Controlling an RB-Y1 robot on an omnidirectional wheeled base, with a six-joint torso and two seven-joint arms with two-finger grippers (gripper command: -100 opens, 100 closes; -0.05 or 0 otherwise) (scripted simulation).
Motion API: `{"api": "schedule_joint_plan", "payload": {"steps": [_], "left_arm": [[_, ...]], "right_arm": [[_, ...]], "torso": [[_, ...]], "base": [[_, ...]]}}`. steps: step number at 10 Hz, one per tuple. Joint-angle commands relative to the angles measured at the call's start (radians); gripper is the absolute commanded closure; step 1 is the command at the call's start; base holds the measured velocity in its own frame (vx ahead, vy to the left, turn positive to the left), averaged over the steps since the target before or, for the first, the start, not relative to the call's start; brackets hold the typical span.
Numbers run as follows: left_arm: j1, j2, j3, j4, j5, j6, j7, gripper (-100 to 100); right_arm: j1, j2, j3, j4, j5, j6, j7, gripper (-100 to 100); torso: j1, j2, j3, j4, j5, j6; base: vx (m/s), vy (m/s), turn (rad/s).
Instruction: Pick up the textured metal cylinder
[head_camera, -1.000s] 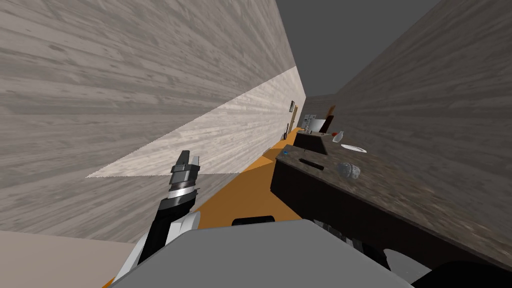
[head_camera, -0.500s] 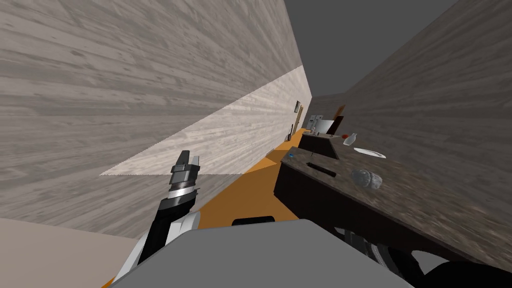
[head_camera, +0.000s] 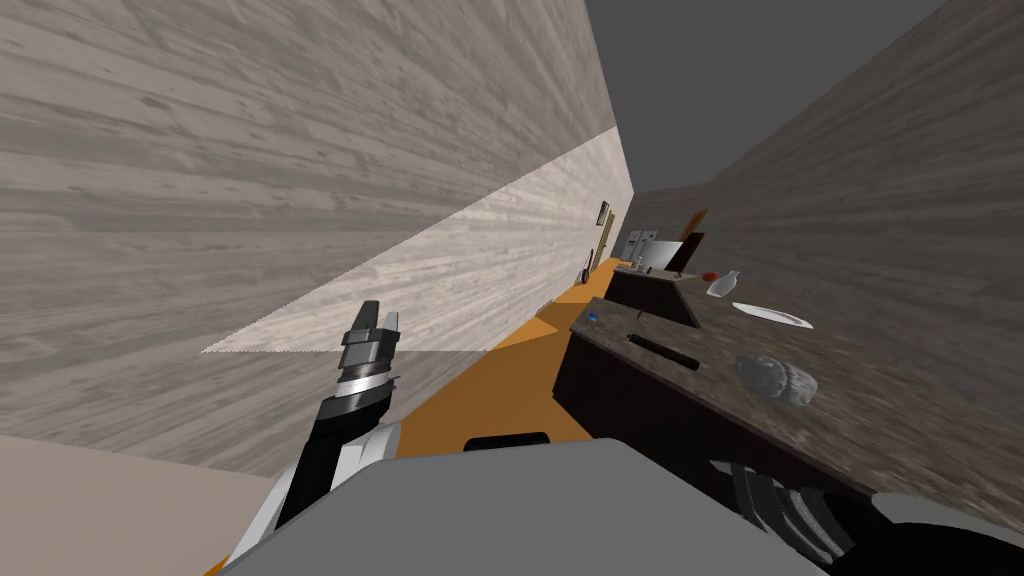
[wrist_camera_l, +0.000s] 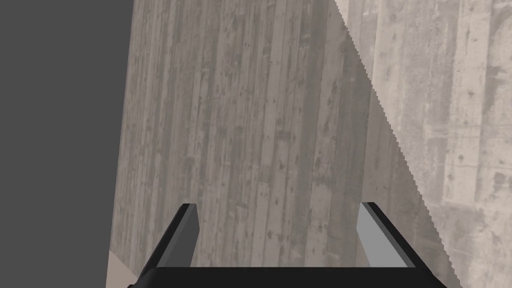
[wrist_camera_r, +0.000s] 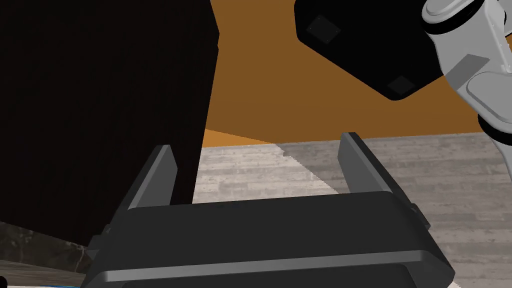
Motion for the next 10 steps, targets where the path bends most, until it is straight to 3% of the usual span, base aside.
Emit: {"api": "schedule_joint_plan", "payload": {"steps": [1,2,8,10], "left_arm": [[0.000,0.000,0.000,0.000,0.000,0.000,0.000,0],[0.000,0.000,0.000,0.000,0.000,0.000,0.000,0],[0.000,0.000,0.000,0.000,0.000,0.000,0.000,0],[0.000,0.000,0.000,0.000,0.000,0.000,0.000,0]], "right_arm": [[-0.025,-0.026,0.012,0.050,0.013,-0.009,0.009,-100],[-0.020,-0.064,0.013,0.089,0.022,0.000,0.014,-100],[-0.007,-0.195,0.016,0.170,0.042,0.028,0.026,-100],[-0.001,-0.240,0.019,0.200,0.047,0.048,0.029,-100]], "torso": [[0.000,0.000,0.000,0.000,0.000,0.000],[-0.001,0.001,0.000,0.000,0.000,0.000],[-0.002,0.000,0.000,0.000,-0.001,0.001],[-0.005,-0.004,-0.002,-0.001,-0.001,0.000]], "base": [[0.114,0.015,0.060],[0.140,0.008,0.108],[0.134,-0.007,0.060],[0.230,-0.072,0.085]]}}
